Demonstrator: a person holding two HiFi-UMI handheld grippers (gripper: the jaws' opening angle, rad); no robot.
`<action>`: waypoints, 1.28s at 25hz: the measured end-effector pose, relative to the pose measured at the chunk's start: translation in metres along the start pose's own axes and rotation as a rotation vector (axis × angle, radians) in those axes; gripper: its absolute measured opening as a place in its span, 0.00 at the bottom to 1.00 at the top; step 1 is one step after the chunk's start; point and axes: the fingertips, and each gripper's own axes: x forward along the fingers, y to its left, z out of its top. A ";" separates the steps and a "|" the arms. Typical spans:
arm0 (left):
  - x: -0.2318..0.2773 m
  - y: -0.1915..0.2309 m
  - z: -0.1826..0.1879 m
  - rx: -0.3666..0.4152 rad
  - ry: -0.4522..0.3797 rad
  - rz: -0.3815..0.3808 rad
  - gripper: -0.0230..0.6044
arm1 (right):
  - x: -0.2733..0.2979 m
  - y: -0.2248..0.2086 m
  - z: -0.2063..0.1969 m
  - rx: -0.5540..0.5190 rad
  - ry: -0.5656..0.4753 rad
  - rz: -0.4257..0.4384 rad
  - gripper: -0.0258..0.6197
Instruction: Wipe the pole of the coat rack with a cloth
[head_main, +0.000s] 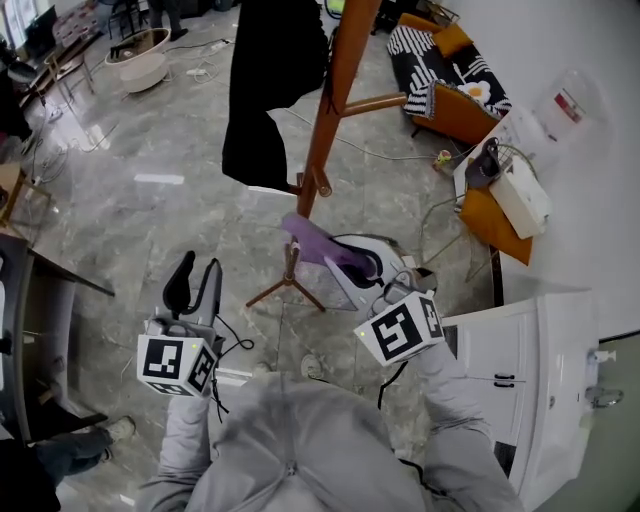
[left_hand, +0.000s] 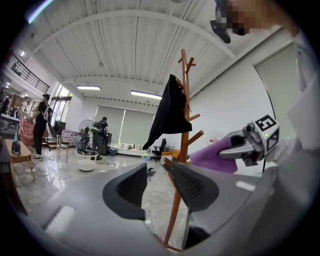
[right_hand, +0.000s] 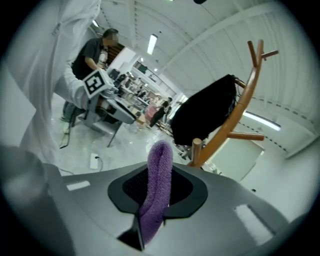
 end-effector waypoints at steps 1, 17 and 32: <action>-0.001 0.001 0.000 0.000 0.001 0.001 0.31 | 0.006 -0.008 -0.004 0.040 0.006 -0.070 0.12; -0.012 0.033 -0.007 -0.013 0.021 0.017 0.31 | 0.078 -0.047 -0.019 0.238 0.185 -0.531 0.12; -0.011 0.059 -0.012 -0.045 0.025 0.021 0.31 | 0.122 -0.039 -0.028 0.560 0.136 -0.410 0.12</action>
